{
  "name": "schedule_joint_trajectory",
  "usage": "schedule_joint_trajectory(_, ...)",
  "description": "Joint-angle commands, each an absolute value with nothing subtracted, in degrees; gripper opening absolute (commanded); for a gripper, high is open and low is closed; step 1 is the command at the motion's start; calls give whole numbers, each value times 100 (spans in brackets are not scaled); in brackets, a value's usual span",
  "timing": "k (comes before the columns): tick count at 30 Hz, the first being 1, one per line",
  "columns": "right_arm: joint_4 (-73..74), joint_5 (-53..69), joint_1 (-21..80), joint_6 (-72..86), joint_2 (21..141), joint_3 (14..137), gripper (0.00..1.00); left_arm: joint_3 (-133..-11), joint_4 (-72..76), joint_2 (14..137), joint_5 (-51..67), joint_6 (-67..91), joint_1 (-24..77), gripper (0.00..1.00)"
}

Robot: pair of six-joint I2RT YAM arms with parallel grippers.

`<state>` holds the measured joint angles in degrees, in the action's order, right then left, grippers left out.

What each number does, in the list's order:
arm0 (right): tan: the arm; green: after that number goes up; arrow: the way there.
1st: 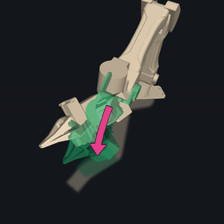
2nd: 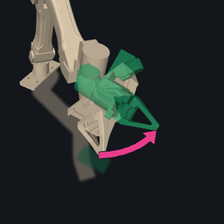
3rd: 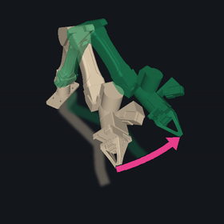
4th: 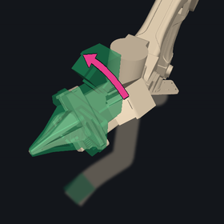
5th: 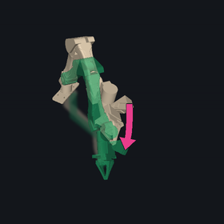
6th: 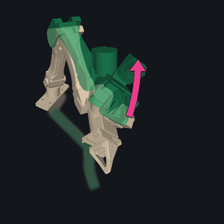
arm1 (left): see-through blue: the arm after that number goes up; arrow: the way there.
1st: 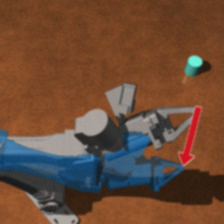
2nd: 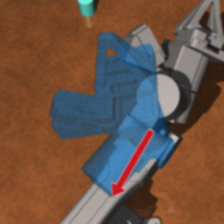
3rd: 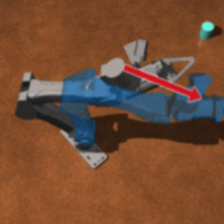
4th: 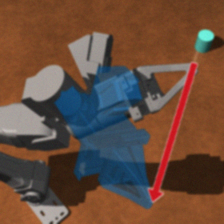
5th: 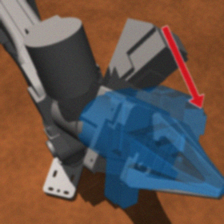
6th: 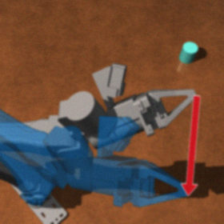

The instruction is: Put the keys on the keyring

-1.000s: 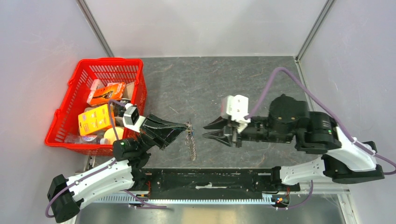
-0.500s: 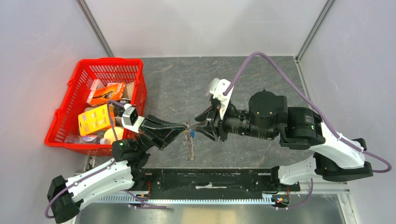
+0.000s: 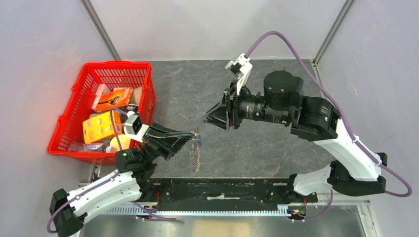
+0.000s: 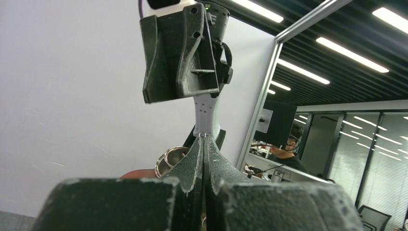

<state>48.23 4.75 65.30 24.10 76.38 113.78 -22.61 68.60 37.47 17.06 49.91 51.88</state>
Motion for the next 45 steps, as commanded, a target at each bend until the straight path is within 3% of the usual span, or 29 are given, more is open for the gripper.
schedule_joint_trajectory(1,4808,1410,6446,2889,7704,11303,41,-2311,6925,3676,1583,4913,5186,2)
schedule_joint_trajectory(20,4483,2083,6447,2831,7681,10758,39,-2294,6794,3665,1452,4878,5186,2)
schedule_joint_trajectory(31,4473,2324,6449,2769,7762,10751,26,-2292,6775,3669,1425,4877,5183,2)
schedule_joint_trajectory(42,4474,2376,6451,2700,7752,10723,19,-2320,6758,3711,1365,4852,5185,2)
schedule_joint_trajectory(45,4474,2328,6451,2681,7748,10740,9,-2346,6771,3743,1388,4869,5183,2)
